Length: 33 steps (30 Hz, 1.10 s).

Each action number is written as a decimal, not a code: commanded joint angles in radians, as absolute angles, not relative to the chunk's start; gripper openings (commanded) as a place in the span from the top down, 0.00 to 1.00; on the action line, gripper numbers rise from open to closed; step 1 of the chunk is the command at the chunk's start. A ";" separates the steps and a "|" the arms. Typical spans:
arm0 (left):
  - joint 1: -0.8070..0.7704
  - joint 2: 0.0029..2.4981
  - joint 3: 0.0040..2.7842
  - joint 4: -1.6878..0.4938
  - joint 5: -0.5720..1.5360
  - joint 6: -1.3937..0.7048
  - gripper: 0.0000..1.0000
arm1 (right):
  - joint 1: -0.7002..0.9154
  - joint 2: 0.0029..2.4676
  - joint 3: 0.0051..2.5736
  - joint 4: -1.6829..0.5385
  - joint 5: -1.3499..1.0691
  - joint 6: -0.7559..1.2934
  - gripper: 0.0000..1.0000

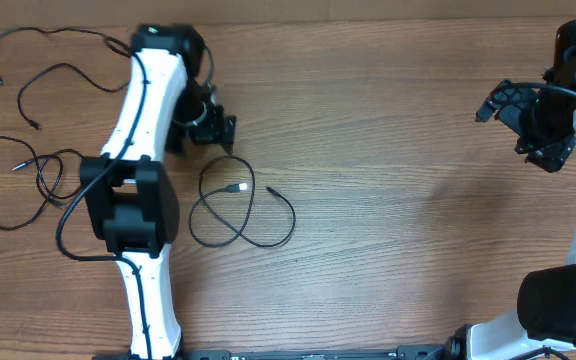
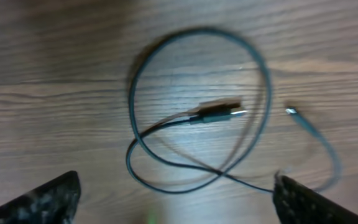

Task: Untangle cables
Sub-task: 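Move the left gripper to the center cable and grasp it, then drag the grasped center cable to the left edge with the left gripper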

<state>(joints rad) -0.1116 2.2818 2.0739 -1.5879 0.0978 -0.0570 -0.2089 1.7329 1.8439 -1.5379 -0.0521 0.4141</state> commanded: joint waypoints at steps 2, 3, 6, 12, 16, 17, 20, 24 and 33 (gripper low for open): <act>-0.137 2.283 1.952 -1.505 0.016 0.008 0.02 | -0.209 1.732 1.845 -1.534 -0.046 0.414 0.00; -0.138 2.283 1.934 -1.480 0.003 0.008 0.06 | -0.209 1.732 1.845 -1.534 -0.046 0.414 0.00; -0.137 2.283 1.852 -1.363 -0.035 0.007 0.08 | -0.209 1.732 1.845 -1.534 -0.046 0.414 0.00; -0.131 2.283 1.783 -1.262 -0.044 0.007 0.18 | -0.209 1.732 1.845 -1.534 -0.046 0.414 0.00; -0.131 2.283 1.747 -1.201 -0.044 0.007 0.26 | -0.209 1.732 1.845 -1.534 -0.046 0.414 0.00; -0.131 2.284 1.735 -1.186 -0.043 0.005 0.33 | -0.209 1.732 1.845 -1.534 -0.046 0.414 0.00; -0.131 2.283 1.685 -1.132 -0.038 -0.007 0.38 | -0.209 1.732 1.845 -1.534 -0.046 0.414 0.00; -0.131 2.283 1.621 -1.082 -0.036 -0.007 0.67 | -0.209 1.732 1.845 -1.534 -0.046 0.414 0.00; -0.130 2.281 1.690 -1.223 -0.035 -0.012 0.96 | -0.209 1.732 1.845 -1.534 -0.046 0.414 0.00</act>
<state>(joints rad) -0.1360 2.2299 1.6707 -1.1683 -0.0357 -0.0006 -0.2089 1.7329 1.8439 -1.5379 -0.0513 0.4145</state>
